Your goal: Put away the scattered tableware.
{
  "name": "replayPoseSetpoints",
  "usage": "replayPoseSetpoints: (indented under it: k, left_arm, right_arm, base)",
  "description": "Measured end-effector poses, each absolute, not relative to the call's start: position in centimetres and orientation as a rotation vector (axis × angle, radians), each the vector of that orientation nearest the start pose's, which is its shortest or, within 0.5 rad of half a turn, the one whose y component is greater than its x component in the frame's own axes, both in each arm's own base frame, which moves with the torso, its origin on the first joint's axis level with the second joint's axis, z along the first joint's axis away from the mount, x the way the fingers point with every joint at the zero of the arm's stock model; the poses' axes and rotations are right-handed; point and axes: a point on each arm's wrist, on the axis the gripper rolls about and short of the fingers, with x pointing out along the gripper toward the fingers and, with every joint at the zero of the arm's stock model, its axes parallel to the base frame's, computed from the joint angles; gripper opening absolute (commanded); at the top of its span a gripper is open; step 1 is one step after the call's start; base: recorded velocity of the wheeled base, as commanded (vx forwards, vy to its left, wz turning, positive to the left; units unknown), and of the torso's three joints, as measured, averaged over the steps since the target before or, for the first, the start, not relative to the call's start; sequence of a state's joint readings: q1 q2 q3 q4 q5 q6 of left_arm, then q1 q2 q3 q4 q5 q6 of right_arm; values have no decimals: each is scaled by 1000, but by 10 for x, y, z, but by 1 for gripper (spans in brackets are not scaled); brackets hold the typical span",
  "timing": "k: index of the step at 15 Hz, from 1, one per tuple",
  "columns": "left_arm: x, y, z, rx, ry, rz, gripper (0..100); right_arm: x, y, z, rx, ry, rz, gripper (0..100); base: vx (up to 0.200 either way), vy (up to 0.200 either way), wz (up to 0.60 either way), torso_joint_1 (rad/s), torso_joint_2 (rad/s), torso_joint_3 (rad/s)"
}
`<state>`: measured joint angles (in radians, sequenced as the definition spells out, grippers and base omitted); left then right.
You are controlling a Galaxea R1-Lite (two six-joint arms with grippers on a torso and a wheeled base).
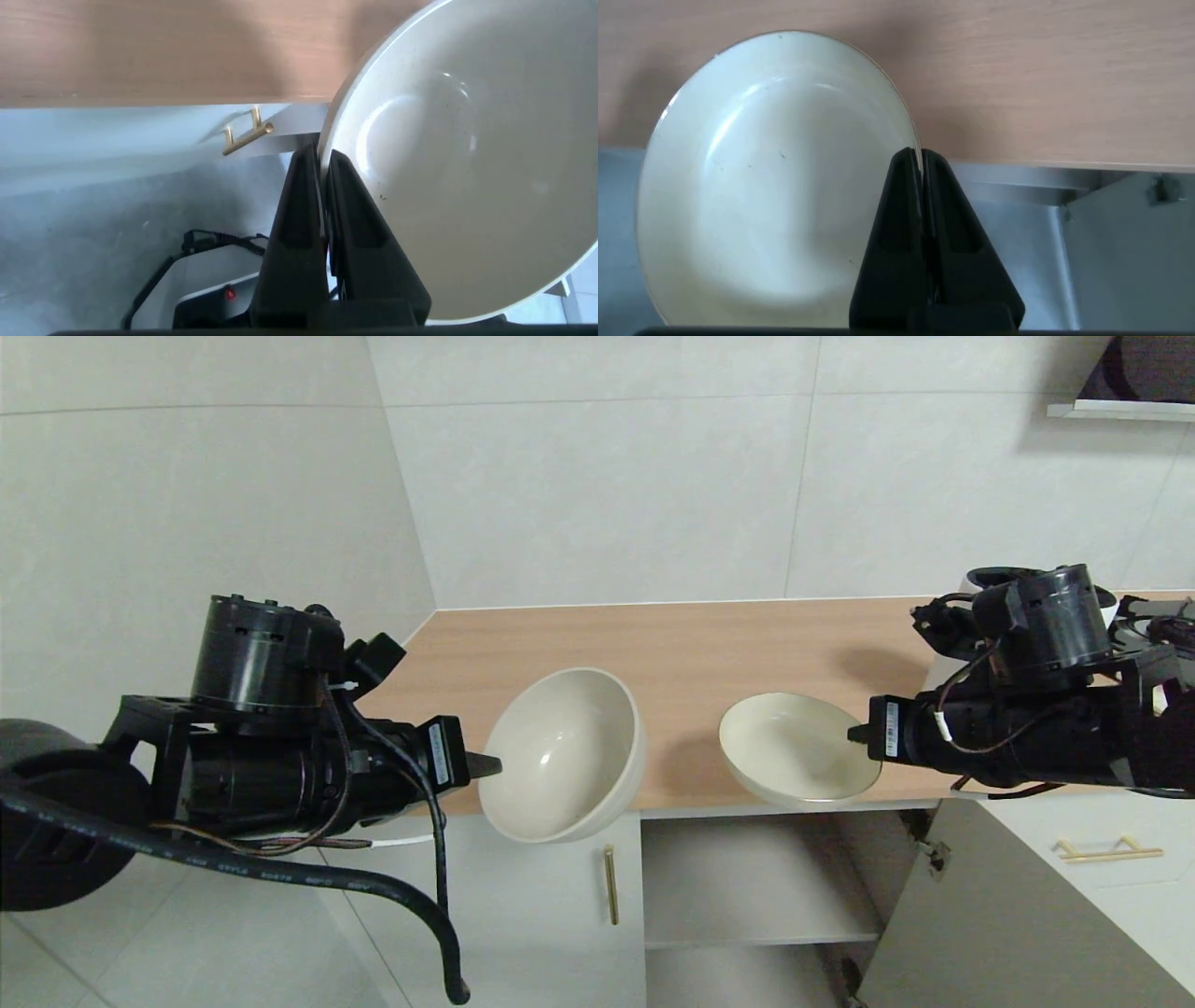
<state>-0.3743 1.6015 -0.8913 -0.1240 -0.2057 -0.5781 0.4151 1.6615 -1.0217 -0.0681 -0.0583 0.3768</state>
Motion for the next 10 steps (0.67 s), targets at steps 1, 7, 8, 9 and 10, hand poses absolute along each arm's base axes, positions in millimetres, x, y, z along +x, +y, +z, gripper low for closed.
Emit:
replayPoseSetpoints:
  k: [1,7,8,9,10]
  left_arm:
    - [255,-105,187,-495,736,-375,0]
    - [255,-105,187,-494,733,-376,0]
    - [255,-105,187,-494,734,-375,0]
    - [255,-105,187,-494,734,-376,0]
    - [255,-105,187,-494,735,-377,0]
  right_arm:
    - [273,119,199,226,617,238,0]
    - [274,119,195,209,627,235,0]
    - [275,119,193,208,632,233,0]
    - [276,120,192,207,636,232,0]
    - [276,120,191,205,640,233,0]
  base:
    - [-200,0,0,12,-2,7]
    - [-33,0,0,2,0,0]
    - [0,0,0,0,0,0]
    - [0,0,0,0,0,0]
    - [0,0,0,0,0,0]
